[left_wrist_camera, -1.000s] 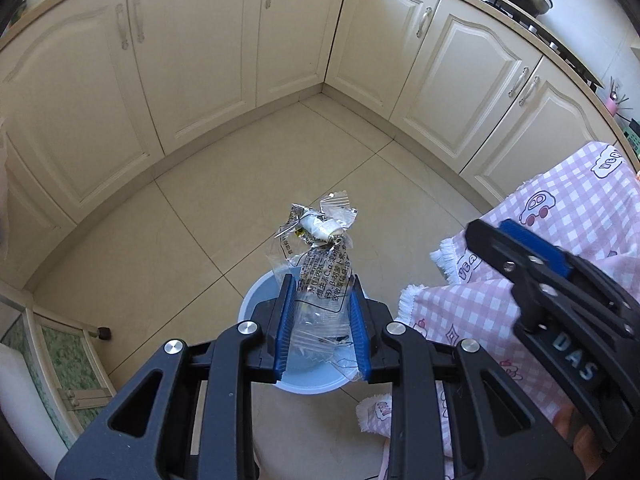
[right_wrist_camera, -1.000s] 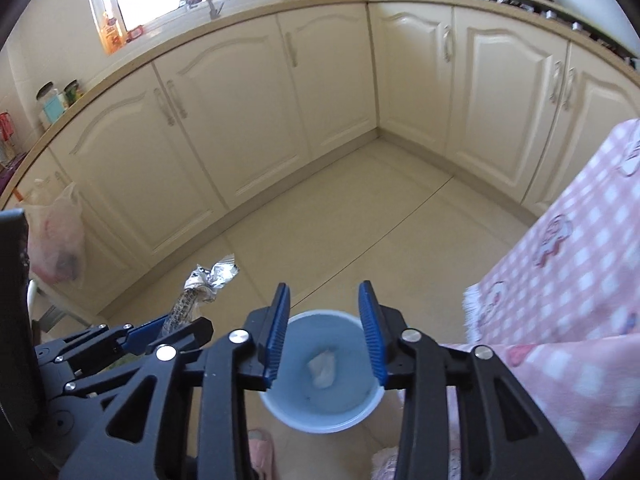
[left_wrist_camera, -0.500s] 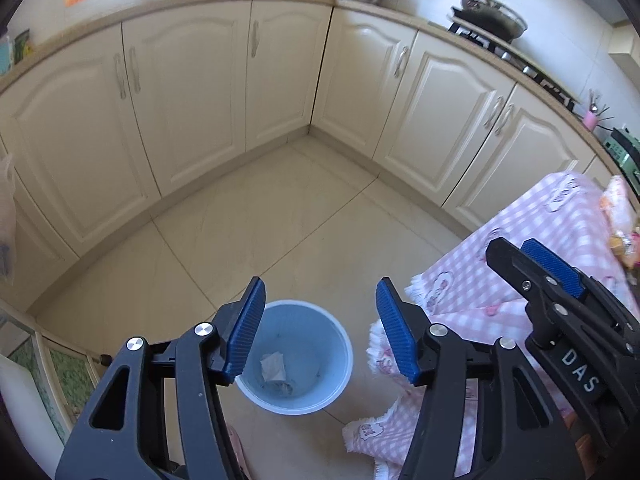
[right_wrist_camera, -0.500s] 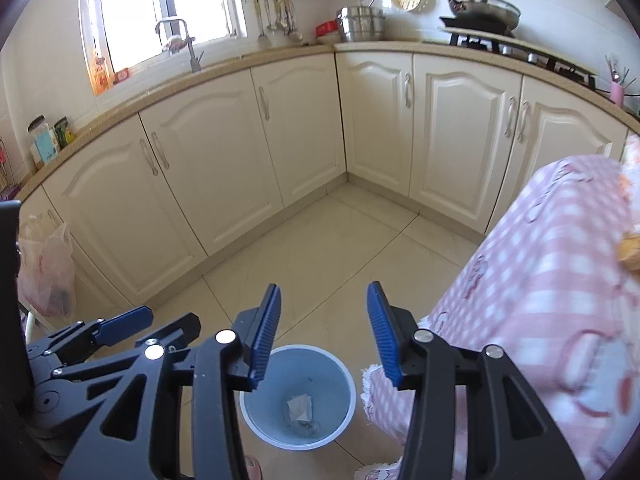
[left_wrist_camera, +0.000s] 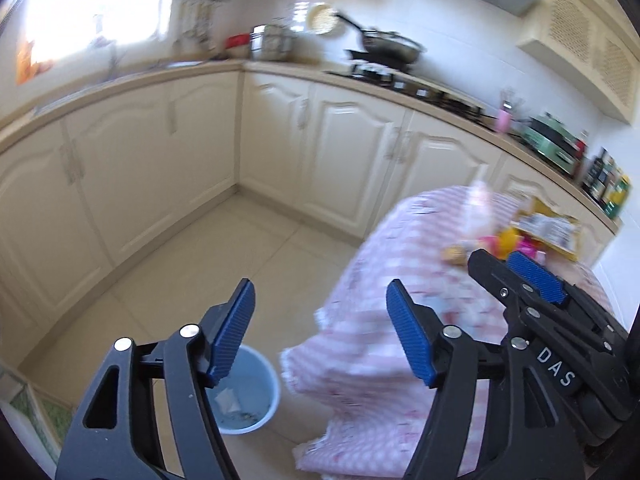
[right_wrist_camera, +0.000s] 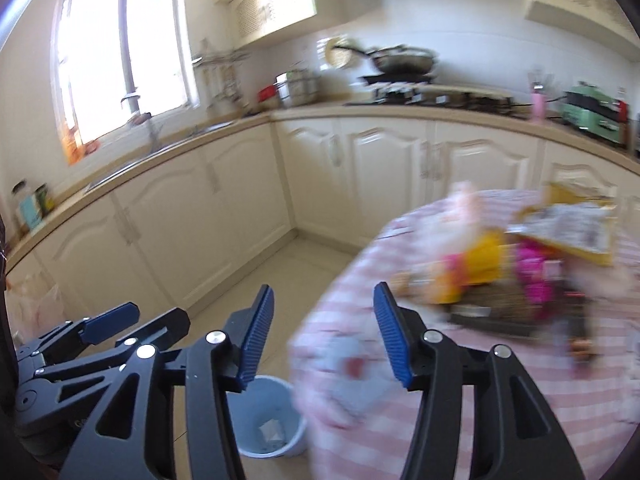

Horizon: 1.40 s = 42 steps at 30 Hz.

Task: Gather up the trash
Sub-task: 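Return to the table and grasp the dark snack wrapper with the right tool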

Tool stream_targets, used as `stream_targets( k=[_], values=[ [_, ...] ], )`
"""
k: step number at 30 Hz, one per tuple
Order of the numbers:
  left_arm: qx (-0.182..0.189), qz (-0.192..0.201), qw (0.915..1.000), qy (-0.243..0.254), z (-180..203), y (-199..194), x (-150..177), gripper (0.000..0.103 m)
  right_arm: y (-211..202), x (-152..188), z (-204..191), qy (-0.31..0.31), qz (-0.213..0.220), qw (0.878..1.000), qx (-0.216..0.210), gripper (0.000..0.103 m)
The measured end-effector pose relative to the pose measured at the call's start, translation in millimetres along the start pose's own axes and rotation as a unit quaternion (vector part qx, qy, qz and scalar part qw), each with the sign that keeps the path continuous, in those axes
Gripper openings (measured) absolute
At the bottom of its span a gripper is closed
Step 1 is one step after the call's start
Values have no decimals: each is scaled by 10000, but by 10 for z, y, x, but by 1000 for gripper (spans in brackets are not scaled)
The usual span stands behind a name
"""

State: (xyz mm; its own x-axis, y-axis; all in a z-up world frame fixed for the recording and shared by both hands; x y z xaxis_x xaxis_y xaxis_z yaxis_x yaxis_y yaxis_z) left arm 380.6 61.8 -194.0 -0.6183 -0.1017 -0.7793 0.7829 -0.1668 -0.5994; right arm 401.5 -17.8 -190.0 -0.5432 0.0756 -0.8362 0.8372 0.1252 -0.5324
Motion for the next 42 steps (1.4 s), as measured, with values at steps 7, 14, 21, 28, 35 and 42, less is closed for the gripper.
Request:
stream_targets(
  k=[7,14,21,28,35,42],
  values=[
    [401,-108,9976,558,792,132,-46,69,-322,72,1241,526,-46,9944,920,56],
    [572,-331,9939,882,1221,337,3,69,-108,420,1945,1131,-712,9849,1097,60],
    [648,-439,9908,1108,1467,598,-59,69,229,535,2167,1323,-1202,9800,878,61],
    [801,-507,9870,1298,1655,864,-134,69,351,498,2134,1170,-1327,9818,687,17],
    [842,-746,9819,1521,1841,1187,-117,50,275,468,2109,1227,-1156,9841,549,11],
    [765,-715,9792,1738,1897,1166,-140,33,200,430,2146,1304,-1023,9849,512,10]
  ],
)
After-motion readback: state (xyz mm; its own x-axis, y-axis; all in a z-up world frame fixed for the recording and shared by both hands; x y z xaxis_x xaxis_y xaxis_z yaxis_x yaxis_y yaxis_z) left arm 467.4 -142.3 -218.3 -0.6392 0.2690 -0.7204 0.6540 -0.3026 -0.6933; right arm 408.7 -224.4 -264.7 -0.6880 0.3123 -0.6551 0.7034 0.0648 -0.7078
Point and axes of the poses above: each gripper's, at about its wrist camera, not at the fingertips, and y roughly the way its jaws point, z to its right, x to its underside, the point moved 10 cm from there along y, roughly the way its jaws point, and after that the axes turned 3 degrees about x, right-handed, at the moved point
